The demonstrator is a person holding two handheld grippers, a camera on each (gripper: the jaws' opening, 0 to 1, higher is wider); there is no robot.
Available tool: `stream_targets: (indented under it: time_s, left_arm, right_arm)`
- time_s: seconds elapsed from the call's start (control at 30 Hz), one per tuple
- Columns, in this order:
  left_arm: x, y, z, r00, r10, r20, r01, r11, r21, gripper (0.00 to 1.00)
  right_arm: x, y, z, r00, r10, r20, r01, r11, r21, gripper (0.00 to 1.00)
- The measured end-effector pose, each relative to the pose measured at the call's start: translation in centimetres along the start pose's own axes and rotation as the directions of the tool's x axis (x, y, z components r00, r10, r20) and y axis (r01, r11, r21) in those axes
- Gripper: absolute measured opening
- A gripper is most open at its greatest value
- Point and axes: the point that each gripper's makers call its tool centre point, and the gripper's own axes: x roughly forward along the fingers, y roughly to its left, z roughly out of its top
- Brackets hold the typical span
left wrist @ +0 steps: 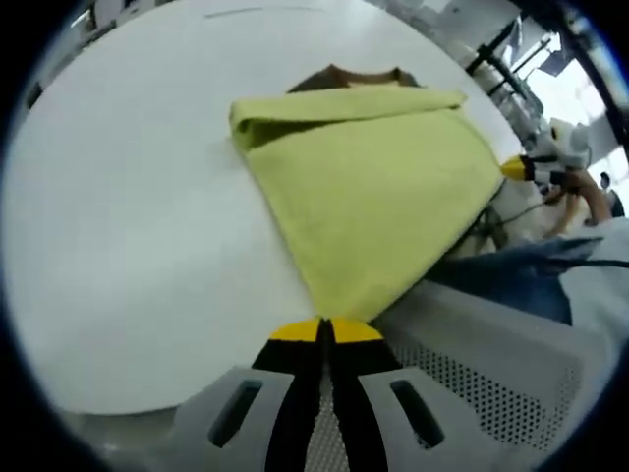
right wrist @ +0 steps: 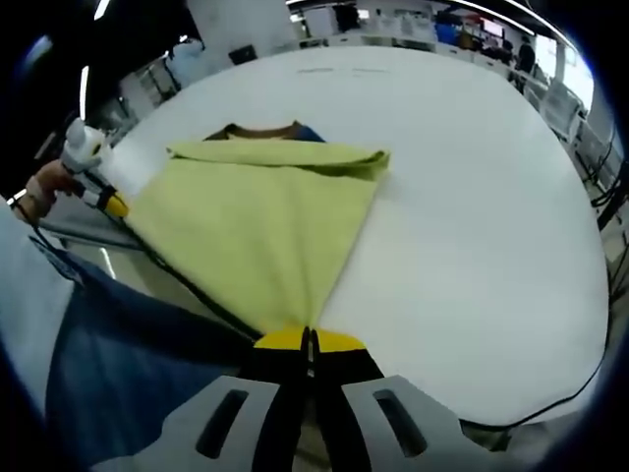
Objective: Fold the garment on the visible template until the final outline fits inside the template.
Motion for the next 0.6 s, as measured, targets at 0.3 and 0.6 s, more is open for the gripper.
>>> stream_targets:
  time_s: [0.3, 0.6]
  left_arm:
    - [0.02, 0.2, -0.01, 1.0, -0.005, -0.011, 0.005, 1.0, -0.002, 0.0]
    - [0.2, 0.12, 0.04, 1.0, -0.006, -0.016, 0.006, 1.0, 0.012, 0.0]
  right_arm:
    - [-0.03, 0.18, -0.19, 0.999, 0.007, -0.032, -0.008, 1.0, -0.027, 0.02]
    - [0.03, -0.06, -0.15, 0.999, 0.01, -0.034, -0.012, 0.999, -0.049, 0.04]
